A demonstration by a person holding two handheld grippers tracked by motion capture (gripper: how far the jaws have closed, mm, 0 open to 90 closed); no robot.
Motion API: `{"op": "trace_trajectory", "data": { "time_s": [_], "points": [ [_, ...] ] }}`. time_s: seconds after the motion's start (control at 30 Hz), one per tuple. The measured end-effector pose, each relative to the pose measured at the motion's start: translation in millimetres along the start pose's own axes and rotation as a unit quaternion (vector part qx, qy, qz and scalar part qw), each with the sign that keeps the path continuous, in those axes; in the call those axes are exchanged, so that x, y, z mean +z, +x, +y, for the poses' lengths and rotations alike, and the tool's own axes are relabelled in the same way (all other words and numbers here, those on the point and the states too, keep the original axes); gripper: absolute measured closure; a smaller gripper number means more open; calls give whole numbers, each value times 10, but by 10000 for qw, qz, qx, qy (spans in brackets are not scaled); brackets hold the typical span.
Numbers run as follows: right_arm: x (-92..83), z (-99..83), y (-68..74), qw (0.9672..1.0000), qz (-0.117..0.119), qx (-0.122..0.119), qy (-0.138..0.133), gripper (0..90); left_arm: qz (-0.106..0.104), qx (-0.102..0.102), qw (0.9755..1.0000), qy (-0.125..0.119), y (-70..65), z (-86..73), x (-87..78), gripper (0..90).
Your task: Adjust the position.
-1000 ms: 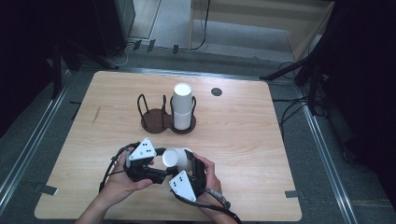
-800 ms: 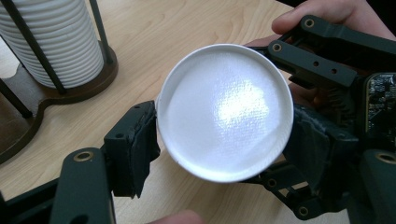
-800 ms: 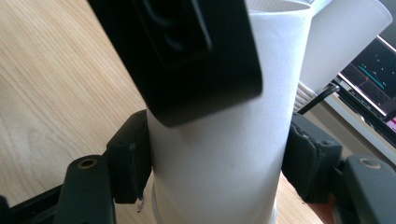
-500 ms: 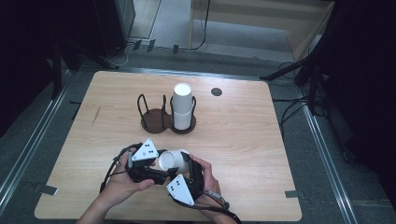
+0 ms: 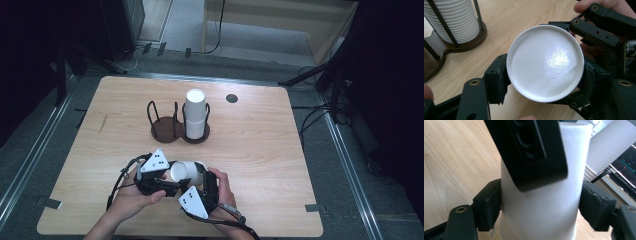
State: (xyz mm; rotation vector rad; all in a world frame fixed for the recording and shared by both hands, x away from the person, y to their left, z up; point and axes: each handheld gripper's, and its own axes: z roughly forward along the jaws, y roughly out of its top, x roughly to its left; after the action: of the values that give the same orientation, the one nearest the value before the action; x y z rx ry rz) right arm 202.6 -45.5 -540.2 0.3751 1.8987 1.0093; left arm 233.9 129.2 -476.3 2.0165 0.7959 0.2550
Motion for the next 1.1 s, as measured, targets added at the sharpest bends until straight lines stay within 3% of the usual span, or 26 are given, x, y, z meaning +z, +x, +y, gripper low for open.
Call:
{"op": "trace_trajectory", "data": {
  "time_s": [0.13,0.23,0.27,0.43,0.47,0.73,0.83,0.97,1.0,1.1],
  "points": [
    [-18,21,-32,10000,-47,51,38,201,227,-63,9996,-151,36,-15,-22,340],
    [-24,34,-51,9999,-86,82,19,180,349,38,9990,-259,43,-27,-32,343],
    [-32,43,-72,9998,-82,155,49,154,537,223,9975,-409,28,-39,-45,344],
    [-33,50,-113,9993,-107,342,69,129,667,211,9954,-648,42,-41,-75,344],
    [-36,46,-131,9991,-159,378,103,126,770,232,9946,-663,53,-49,-79,345],
    [-72,50,-183,9985,-167,513,36,124,750,106,9941,-783,88,-63,-95,344],
    [-64,33,-213,9977,-175,641,115,112,854,130,9921,-914,94,-72,-109,343],
    [-51,11,-244,9968,-314,704,198,103,774,-61,9905,-1134,136,-83,-144,342],
    [-52,8,-248,9968,-336,694,206,103,899,-54,9886,-1208,144,-91,-150,342],
    [-56,0,-261,9968,-403,659,216,103,1040,-136,9875,-1177,180,-97,-160,342]
  ]
}}
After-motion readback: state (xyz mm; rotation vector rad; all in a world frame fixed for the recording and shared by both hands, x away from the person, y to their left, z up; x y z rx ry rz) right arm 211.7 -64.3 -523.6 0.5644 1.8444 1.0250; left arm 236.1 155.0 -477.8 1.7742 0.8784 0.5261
